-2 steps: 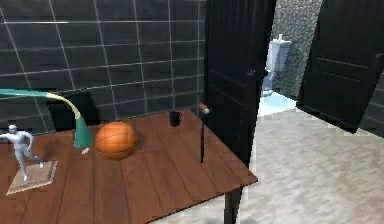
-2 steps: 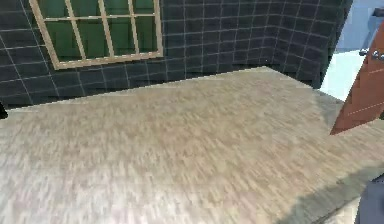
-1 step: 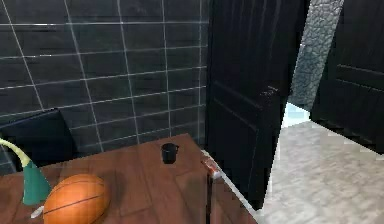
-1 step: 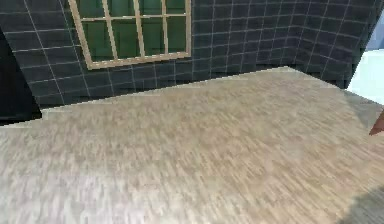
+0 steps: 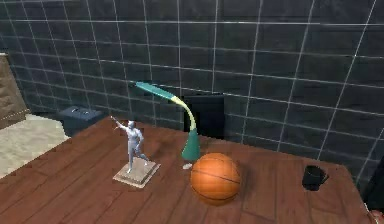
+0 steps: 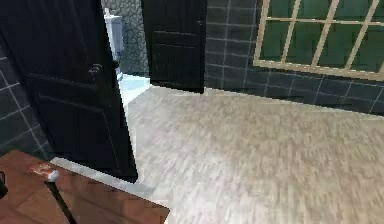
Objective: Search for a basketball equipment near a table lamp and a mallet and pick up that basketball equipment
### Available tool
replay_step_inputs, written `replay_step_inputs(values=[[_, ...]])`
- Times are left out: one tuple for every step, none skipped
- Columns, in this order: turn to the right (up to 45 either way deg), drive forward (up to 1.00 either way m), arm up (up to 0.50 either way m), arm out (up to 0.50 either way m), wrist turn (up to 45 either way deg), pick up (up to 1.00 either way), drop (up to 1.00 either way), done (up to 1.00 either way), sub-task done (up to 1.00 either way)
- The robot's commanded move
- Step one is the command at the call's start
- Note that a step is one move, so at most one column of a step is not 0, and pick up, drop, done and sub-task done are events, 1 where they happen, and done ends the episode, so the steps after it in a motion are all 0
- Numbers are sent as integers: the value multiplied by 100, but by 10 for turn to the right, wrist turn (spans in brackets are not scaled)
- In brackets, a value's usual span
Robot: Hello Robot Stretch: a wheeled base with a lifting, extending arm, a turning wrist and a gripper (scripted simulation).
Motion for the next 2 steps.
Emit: replay_step_inputs(values=[[-450,0,0,0,0,0,0,0,0],[-330,0,0,0,0,0,0,0,0]])
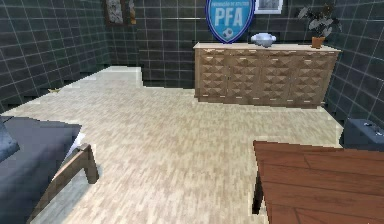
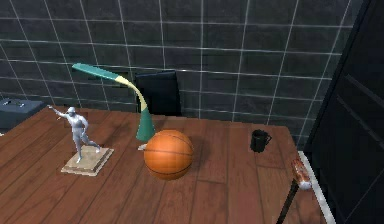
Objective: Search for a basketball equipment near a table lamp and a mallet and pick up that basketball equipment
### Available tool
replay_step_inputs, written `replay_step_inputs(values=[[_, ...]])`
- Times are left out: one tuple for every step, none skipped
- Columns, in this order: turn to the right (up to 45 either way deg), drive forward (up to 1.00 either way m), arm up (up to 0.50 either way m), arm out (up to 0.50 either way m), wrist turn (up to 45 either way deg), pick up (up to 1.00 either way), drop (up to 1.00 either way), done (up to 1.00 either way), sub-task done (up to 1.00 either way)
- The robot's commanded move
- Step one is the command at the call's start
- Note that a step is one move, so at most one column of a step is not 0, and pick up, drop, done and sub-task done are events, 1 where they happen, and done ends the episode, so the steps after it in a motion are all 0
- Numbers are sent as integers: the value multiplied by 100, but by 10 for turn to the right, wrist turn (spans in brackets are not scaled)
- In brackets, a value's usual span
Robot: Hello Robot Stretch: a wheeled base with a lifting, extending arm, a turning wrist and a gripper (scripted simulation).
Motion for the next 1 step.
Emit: replay_step_inputs(values=[[0,0,50,0,0,0,0,0,0]])
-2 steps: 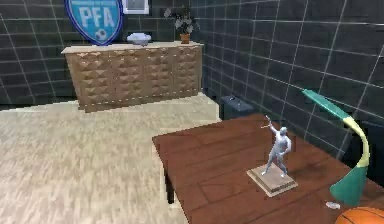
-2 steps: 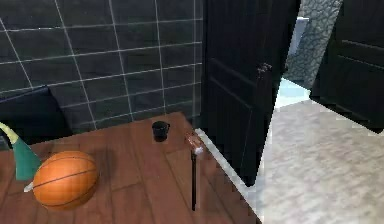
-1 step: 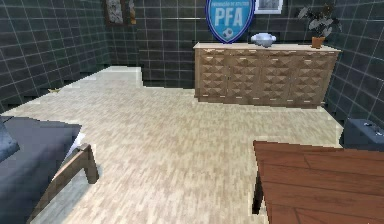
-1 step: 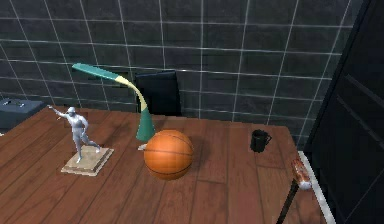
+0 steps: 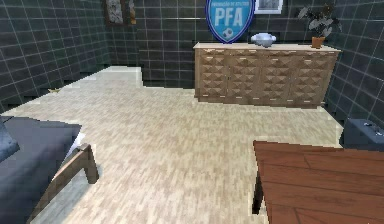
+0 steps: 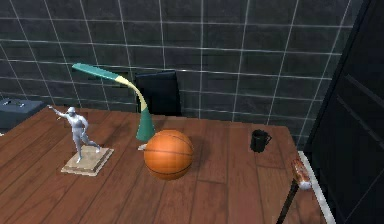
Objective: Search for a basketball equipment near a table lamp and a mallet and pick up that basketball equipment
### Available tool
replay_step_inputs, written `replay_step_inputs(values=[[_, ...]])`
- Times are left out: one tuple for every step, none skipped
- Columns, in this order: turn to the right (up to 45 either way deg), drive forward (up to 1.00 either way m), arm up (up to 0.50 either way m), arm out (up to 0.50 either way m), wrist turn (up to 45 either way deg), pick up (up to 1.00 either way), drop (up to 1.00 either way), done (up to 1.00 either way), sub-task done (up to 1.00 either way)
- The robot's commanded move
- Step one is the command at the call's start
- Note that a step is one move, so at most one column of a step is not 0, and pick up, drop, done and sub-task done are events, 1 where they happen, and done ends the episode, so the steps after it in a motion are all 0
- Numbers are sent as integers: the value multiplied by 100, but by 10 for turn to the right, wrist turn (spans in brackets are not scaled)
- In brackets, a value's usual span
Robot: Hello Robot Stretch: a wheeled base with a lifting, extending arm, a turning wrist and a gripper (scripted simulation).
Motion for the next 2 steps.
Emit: replay_step_inputs(values=[[0,0,34,0,0,0,0,0,0],[0,0,0,32,0,0,0,0,0]])
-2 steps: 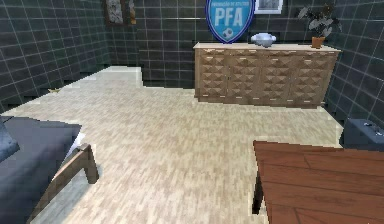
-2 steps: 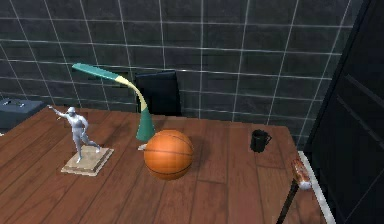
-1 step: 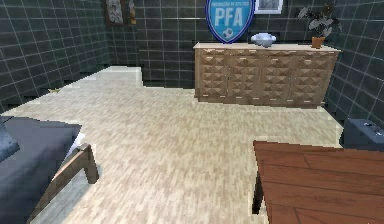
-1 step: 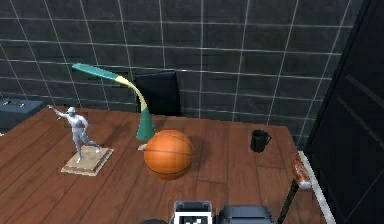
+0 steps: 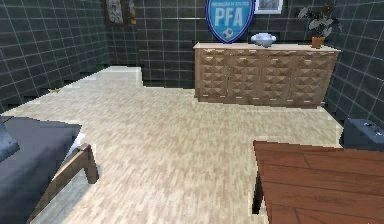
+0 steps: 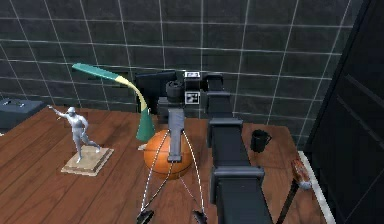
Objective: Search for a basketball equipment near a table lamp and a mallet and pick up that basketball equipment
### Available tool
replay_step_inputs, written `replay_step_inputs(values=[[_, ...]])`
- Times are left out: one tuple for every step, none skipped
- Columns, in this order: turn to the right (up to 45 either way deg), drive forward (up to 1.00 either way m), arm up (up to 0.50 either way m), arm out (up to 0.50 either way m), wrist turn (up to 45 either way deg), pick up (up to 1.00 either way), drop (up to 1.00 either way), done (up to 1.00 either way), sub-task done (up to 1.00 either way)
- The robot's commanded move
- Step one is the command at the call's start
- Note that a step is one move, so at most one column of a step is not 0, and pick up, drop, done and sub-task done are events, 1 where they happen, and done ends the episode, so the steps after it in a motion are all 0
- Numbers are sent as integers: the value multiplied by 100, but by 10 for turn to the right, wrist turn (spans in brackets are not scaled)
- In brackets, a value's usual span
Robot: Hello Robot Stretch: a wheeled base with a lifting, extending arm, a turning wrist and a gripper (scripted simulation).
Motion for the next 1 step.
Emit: replay_step_inputs(values=[[0,0,0,0,450,0,0,0,0]])
